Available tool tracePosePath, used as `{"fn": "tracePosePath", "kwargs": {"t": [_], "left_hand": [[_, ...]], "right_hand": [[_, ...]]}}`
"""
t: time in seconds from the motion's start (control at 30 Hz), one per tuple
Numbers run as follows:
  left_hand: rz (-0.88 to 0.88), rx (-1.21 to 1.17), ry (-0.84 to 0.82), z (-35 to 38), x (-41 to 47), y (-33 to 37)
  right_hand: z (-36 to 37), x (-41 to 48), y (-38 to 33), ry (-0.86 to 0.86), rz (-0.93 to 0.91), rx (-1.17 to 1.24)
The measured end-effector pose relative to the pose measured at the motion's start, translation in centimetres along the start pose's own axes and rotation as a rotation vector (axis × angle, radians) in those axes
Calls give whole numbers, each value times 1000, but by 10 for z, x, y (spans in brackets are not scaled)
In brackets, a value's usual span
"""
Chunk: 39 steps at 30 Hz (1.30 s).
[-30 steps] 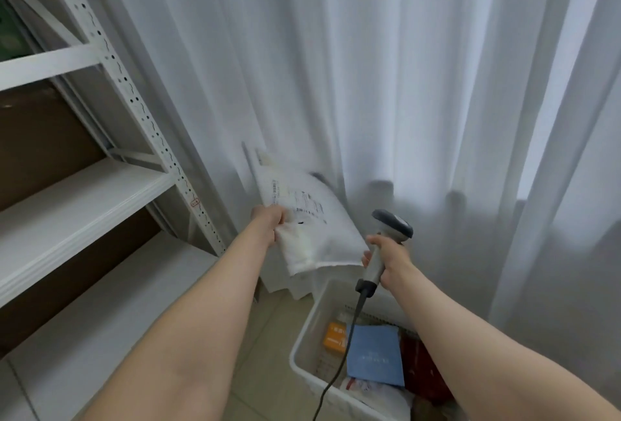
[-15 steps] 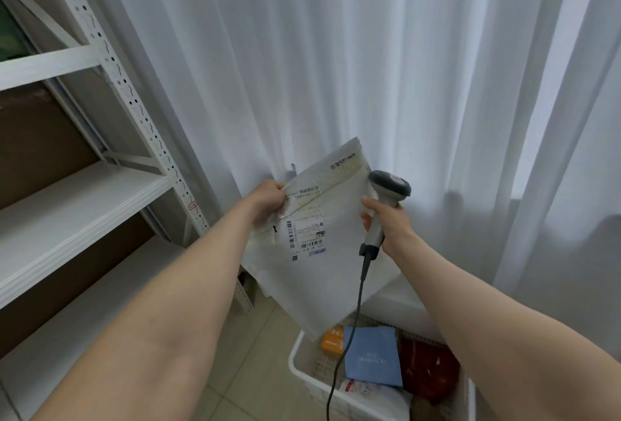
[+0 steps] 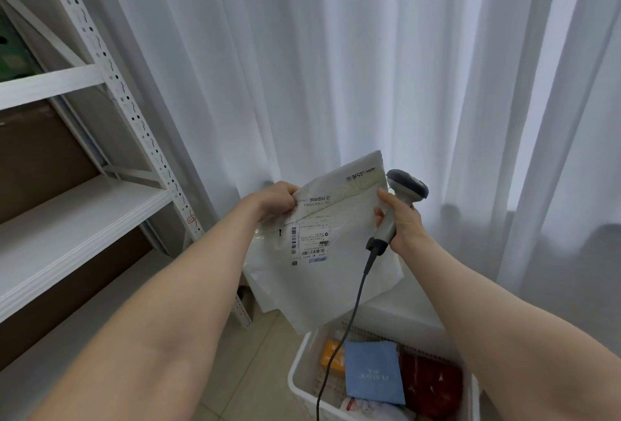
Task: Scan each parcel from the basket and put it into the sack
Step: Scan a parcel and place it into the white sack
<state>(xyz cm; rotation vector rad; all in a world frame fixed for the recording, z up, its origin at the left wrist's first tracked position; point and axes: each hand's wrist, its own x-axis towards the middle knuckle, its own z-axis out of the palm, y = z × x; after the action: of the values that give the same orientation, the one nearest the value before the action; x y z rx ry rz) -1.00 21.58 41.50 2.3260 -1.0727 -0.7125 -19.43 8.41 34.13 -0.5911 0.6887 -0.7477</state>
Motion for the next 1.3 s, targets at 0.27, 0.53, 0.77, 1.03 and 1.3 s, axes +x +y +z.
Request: {"fn": "tracePosePath", "kwargs": {"t": [0.27, 0.53, 0.77, 1.03, 1.3], "left_hand": [[59, 56, 258, -12, 10, -1], [-109, 72, 905, -9, -3, -21], [-296, -908, 516, 21, -2, -64], [-220, -804, 211, 34, 3, -79], [-73, -933, 169, 38, -7, -73]], "right_hand": [[-2, 5, 5, 27, -3, -211], [8, 3, 4, 56, 49, -95], [11, 0, -19, -61, 163, 39], [3, -1, -31, -34, 188, 95], [-14, 13, -27, 240, 195, 191]]}}
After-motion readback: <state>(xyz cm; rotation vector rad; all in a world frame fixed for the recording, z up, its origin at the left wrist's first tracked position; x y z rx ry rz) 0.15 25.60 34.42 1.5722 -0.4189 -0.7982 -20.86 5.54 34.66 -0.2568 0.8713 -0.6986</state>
